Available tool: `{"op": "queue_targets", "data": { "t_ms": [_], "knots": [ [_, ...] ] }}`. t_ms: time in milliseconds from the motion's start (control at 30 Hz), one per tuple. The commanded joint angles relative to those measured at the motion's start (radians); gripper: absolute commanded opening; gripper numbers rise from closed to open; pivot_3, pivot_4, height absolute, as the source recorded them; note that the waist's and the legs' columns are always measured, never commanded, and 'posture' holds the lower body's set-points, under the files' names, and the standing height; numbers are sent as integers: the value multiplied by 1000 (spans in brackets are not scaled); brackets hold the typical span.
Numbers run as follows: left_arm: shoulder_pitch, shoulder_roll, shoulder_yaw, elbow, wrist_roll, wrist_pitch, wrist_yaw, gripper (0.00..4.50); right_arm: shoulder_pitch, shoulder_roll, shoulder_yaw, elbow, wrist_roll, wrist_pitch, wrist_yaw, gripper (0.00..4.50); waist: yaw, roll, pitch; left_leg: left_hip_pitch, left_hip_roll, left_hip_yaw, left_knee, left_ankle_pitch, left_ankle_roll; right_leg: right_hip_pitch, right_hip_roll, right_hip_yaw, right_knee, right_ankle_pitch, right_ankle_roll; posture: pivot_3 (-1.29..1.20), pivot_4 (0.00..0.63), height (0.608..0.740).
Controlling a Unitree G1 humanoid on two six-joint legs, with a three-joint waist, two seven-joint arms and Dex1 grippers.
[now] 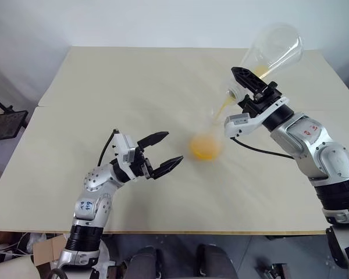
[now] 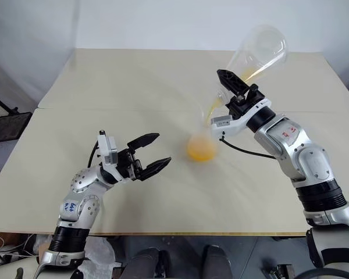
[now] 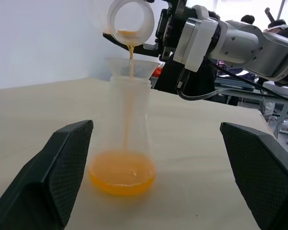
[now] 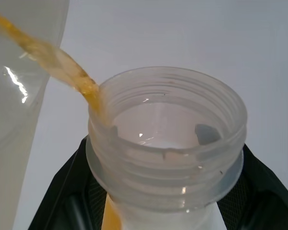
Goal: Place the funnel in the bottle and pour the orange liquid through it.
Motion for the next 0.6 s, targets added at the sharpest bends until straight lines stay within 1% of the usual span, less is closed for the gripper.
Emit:
{"op": "queue_targets", "data": {
  "t_ms": [33, 600],
  "knots": [
    [-4, -3, -2, -20, 3, -20, 1, 4500, -11, -25, -40, -13, 6, -2, -33, 2487, 0, 0, 0, 0, 0, 0, 0, 0, 0, 0, 0, 0, 0, 0, 0, 0, 150, 740],
    [-9, -5, -2, -9, 4, -31, 1, 4500, -4, -26, -31, -6, 0, -10, -44, 2487, 0, 0, 0, 0, 0, 0, 0, 0, 0, 0, 0, 0, 0, 0, 0, 0, 150, 740]
  ]
}}
